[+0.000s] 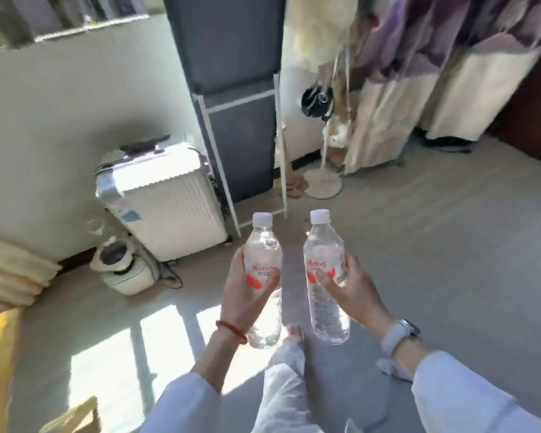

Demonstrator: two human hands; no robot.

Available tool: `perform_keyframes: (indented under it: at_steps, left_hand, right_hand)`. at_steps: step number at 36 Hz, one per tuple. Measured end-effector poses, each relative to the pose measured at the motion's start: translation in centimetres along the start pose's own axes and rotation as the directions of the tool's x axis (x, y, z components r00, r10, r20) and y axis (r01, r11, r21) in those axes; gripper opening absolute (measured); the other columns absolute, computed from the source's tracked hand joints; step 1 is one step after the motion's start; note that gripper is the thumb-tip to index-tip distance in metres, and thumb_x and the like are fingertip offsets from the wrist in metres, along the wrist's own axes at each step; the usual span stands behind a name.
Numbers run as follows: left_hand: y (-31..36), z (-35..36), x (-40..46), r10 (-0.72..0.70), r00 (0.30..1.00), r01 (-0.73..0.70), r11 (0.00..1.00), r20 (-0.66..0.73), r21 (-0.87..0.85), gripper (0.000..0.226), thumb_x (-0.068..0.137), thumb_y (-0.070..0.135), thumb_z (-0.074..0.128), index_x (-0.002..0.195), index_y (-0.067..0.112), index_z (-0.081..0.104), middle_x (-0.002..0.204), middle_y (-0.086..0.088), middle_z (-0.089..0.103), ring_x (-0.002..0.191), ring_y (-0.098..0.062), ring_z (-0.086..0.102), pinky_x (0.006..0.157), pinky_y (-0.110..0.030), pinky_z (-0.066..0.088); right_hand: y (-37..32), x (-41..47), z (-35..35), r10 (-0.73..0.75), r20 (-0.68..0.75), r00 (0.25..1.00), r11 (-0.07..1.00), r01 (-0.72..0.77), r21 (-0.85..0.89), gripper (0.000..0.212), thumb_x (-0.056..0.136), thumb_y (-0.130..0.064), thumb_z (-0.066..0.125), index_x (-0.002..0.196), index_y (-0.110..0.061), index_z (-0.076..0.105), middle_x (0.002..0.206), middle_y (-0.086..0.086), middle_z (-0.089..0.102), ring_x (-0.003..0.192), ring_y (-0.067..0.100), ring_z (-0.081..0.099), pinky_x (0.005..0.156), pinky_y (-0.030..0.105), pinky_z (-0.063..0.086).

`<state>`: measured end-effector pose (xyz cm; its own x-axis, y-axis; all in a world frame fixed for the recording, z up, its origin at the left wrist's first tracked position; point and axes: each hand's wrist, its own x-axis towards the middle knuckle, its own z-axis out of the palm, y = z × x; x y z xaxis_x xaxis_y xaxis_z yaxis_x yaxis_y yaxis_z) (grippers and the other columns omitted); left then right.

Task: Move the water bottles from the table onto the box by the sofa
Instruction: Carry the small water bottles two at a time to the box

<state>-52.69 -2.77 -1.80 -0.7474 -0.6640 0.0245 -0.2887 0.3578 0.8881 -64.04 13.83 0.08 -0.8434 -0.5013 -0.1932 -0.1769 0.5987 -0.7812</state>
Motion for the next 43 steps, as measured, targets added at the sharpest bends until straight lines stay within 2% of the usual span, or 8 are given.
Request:
perform_keyframes:
  at_steps: [3, 8, 11, 15, 24, 31, 38, 43]
  left_hand:
    - [2.4, 5.1, 5.2, 0.087, 0.991, -0.087, 0.996, 0.103, 0.000, 0.059, 0.073, 0.038, 0.071, 0.122, 0.030, 0.039, 0.104, 0.014, 0.054, 0.089, 0.003, 0.057, 0.069, -0.003, 0.041]
    - [6.1, 13.9, 14.2, 0.169, 0.947, -0.168, 0.985, 0.273, -0.028, 0.054, 0.074, 0.036, 0.071, 0.118, 0.031, 0.039, 0.098, 0.021, 0.053, 0.086, 0.007, 0.057, 0.066, -0.002, 0.041]
    - [8.7, 18.9, 19.6, 0.187, 0.917, -0.189, 0.982, 0.352, -0.028, 0.052, 0.071, 0.042, 0.071, 0.107, 0.040, 0.033, 0.095, 0.015, 0.057, 0.077, 0.004, 0.059, 0.063, -0.008, 0.043]
    - [12.6, 25.4, 25.6, 0.191, 0.870, -0.195, 0.980, 0.454, -0.039, 0.056, 0.061, 0.059, 0.060, 0.105, 0.044, 0.029, 0.101, 0.008, 0.058, 0.081, -0.003, 0.061, 0.071, -0.028, 0.050]
    - [22.4, 43.8, 33.2, 0.275, 0.658, -0.305, 0.948, 0.701, -0.085, 0.053, 0.066, 0.049, 0.068, 0.104, 0.038, 0.032, 0.095, 0.002, 0.063, 0.078, -0.008, 0.063, 0.070, -0.032, 0.052]
    - [30.2, 61.3, 35.8, 0.316, 0.539, -0.338, 0.930, 0.781, -0.143, 0.053, 0.069, 0.042, 0.070, 0.107, 0.030, 0.035, 0.086, 0.015, 0.062, 0.076, -0.004, 0.063, 0.070, -0.030, 0.053]
    - [40.8, 78.8, 37.6, 0.313, 0.502, -0.349, 0.926, 0.806, -0.143, 0.049, 0.072, 0.034, 0.074, 0.104, 0.021, 0.041, 0.081, 0.018, 0.059, 0.074, -0.002, 0.060, 0.062, -0.012, 0.045]
    - [46.9, 88.6, 39.3, 0.337, 0.498, -0.342, 0.923, 0.799, -0.176, 0.049, 0.073, 0.032, 0.075, 0.107, 0.021, 0.042, 0.085, 0.015, 0.060, 0.081, -0.011, 0.063, 0.073, -0.028, 0.049]
  right_hand:
    - [2.8, 3.9, -3.8, 0.088, -0.115, 0.989, 0.996, -0.085, 0.032, 0.071, 0.053, -0.074, 0.046, 0.100, -0.021, 0.045, 0.089, 0.001, 0.063, 0.083, 0.027, 0.060, 0.075, 0.039, 0.049]
    - [6.2, 11.6, -10.4, 0.190, -0.232, 0.954, 0.980, -0.173, 0.093, 0.074, 0.052, -0.071, 0.048, 0.108, -0.023, 0.045, 0.095, -0.003, 0.063, 0.086, 0.022, 0.061, 0.077, 0.037, 0.050]
    - [7.8, 16.3, -14.5, 0.234, -0.285, 0.930, 0.971, -0.206, 0.124, 0.061, 0.062, -0.063, 0.060, 0.107, -0.024, 0.043, 0.095, -0.004, 0.063, 0.087, 0.022, 0.062, 0.078, 0.040, 0.051]
    - [10.0, 20.8, -20.1, 0.299, -0.385, 0.873, 0.952, -0.242, 0.190, 0.045, 0.076, -0.045, 0.066, 0.109, -0.025, 0.043, 0.098, -0.004, 0.064, 0.088, 0.020, 0.063, 0.079, 0.041, 0.052]
    - [18.9, 25.0, -32.0, 0.490, -0.543, 0.682, 0.870, -0.344, 0.353, 0.049, 0.076, -0.050, 0.062, 0.113, -0.028, 0.040, 0.102, -0.005, 0.064, 0.089, 0.018, 0.064, 0.080, 0.041, 0.053]
    - [28.9, 29.0, -43.9, 0.572, -0.611, 0.546, 0.820, -0.364, 0.442, 0.047, 0.076, -0.049, 0.062, 0.113, -0.032, 0.038, 0.104, -0.004, 0.063, 0.091, 0.019, 0.064, 0.081, 0.040, 0.053]
    - [37.8, 33.2, -59.2, 0.582, -0.650, 0.489, 0.813, -0.371, 0.449, 0.046, 0.078, -0.048, 0.061, 0.113, -0.033, 0.035, 0.104, -0.010, 0.060, 0.092, 0.015, 0.062, 0.082, 0.043, 0.052]
    - [42.9, 36.0, -68.5, 0.598, -0.665, 0.447, 0.800, -0.380, 0.464, 0.053, 0.078, -0.049, 0.061, 0.119, -0.029, 0.034, 0.110, -0.007, 0.058, 0.095, 0.016, 0.062, 0.083, 0.043, 0.053]
